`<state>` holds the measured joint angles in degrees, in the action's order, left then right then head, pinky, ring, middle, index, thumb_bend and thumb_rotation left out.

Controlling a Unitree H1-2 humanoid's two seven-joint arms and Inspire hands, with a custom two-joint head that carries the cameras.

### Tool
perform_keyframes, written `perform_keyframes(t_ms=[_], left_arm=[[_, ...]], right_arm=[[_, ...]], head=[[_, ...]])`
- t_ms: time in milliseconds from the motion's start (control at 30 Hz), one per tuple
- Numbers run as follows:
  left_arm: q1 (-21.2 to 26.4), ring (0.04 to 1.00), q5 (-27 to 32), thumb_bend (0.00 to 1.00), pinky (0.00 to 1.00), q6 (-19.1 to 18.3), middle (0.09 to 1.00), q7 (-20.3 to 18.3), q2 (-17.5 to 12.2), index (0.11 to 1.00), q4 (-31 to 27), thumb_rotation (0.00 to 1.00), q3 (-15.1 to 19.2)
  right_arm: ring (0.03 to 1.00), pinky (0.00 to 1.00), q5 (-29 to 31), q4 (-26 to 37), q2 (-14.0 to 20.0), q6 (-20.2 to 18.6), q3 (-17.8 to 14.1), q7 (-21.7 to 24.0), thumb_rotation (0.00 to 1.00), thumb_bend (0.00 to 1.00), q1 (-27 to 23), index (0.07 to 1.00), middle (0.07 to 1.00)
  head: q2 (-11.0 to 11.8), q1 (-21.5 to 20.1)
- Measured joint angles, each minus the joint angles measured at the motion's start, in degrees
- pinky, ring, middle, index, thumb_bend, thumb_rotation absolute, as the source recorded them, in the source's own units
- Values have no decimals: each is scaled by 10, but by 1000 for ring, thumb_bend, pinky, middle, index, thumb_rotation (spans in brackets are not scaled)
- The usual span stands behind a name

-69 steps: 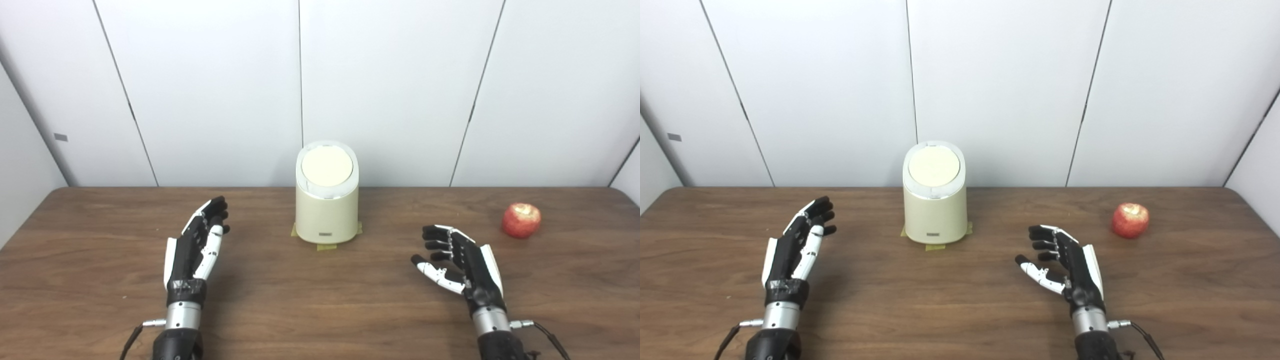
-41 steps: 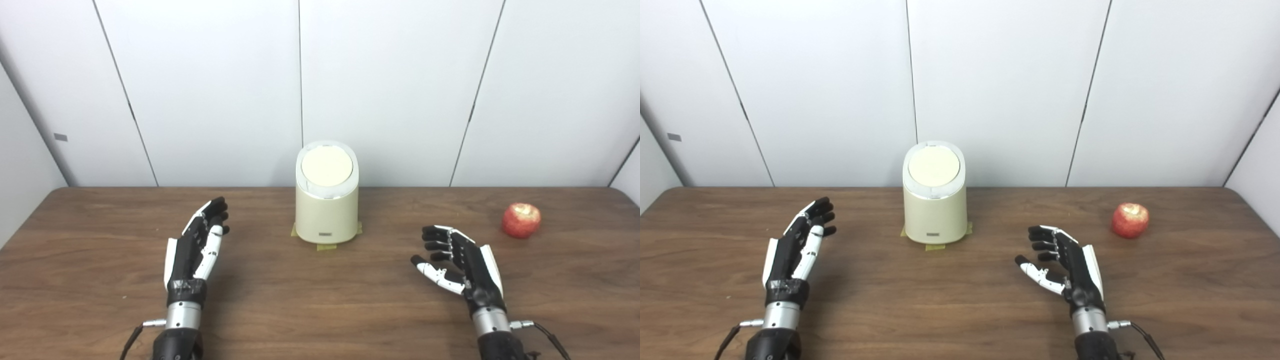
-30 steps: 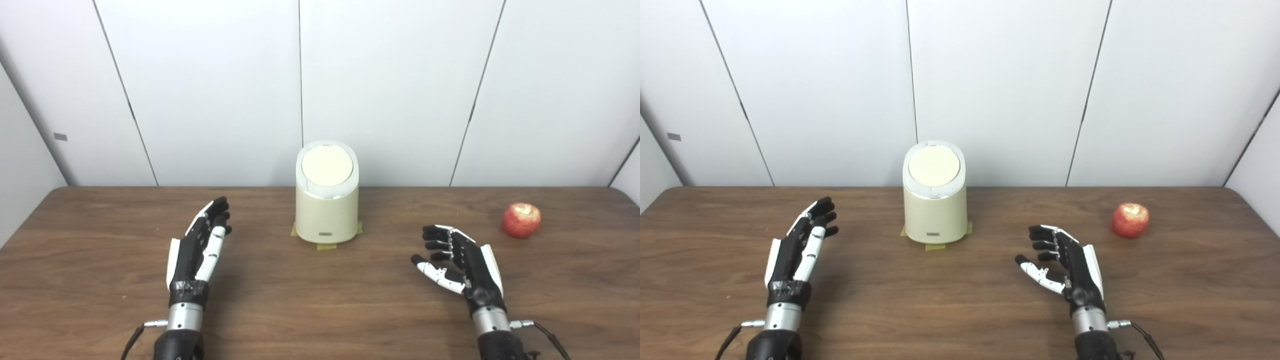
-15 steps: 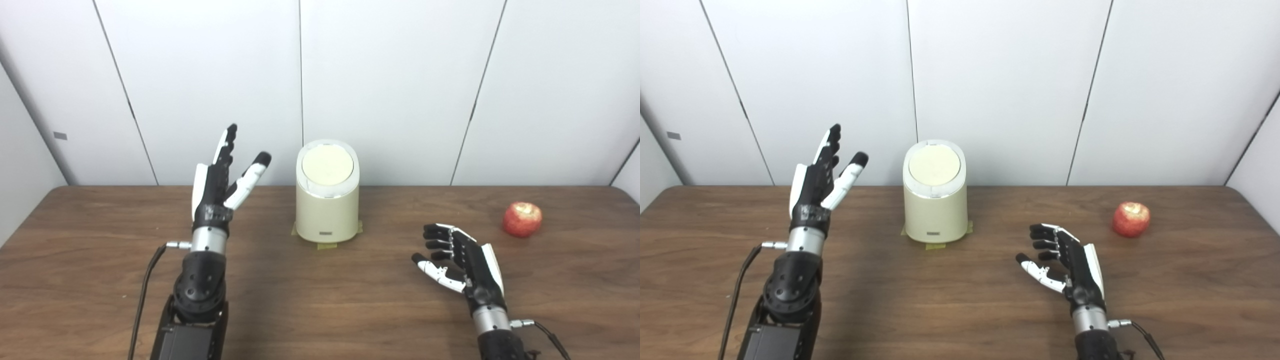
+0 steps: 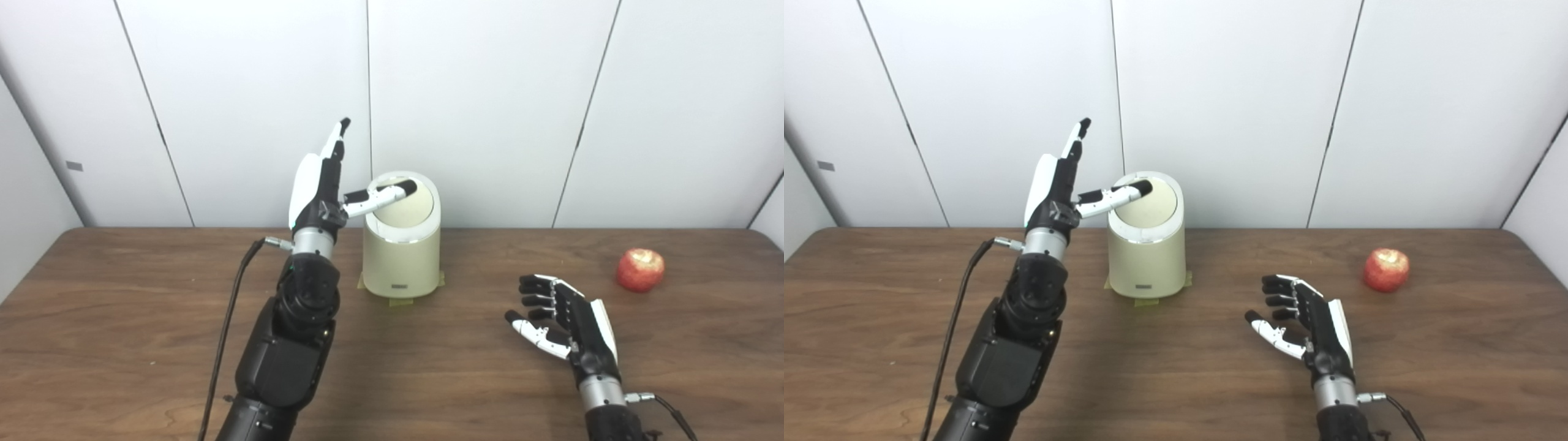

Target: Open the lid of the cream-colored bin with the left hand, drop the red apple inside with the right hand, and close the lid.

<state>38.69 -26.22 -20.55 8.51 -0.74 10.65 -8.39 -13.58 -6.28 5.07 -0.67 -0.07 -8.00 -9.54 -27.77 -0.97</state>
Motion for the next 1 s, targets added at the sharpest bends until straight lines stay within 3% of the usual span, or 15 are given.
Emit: perform_keyframes(t_ms=[133,333,433,567,800,1000], left_arm=[[28,1000,-3,959,1000,-16,1000,-3,-4,1000,33,159,-3],[58,1000,-8,932,1000,-33,1000,-2,-13,1000,73,160,-9],[63,1000,-13,888,1000,-34,1000,2,-12,1000,97,174,-14],[64,1000,-21,757,1000,-36,1000,15,-7,1000,114,171,-14],[67,1000,-24,865,1000,-37,1000,32,-3,1000,144,119,-10],[67,1000,-49,901,1000,-59,1000,37,1,1000,151,48,-13]], right_arm=[[667,588,-2,2,-1,-3,1,0,0,274,0,664,681],[662,583,-2,6,-3,-11,1,0,0,282,0,668,680],[669,590,-2,7,-2,-13,1,1,0,280,0,672,685],[666,590,-3,9,-2,-16,1,1,0,279,0,673,685],[673,606,-4,20,-2,-31,3,6,0,281,2,673,687],[670,607,-14,27,4,-43,12,9,0,299,2,666,686]], head=[[-1,-2],[-1,-2],[1,-4],[0,-6],[-2,-6],[-4,-11]])
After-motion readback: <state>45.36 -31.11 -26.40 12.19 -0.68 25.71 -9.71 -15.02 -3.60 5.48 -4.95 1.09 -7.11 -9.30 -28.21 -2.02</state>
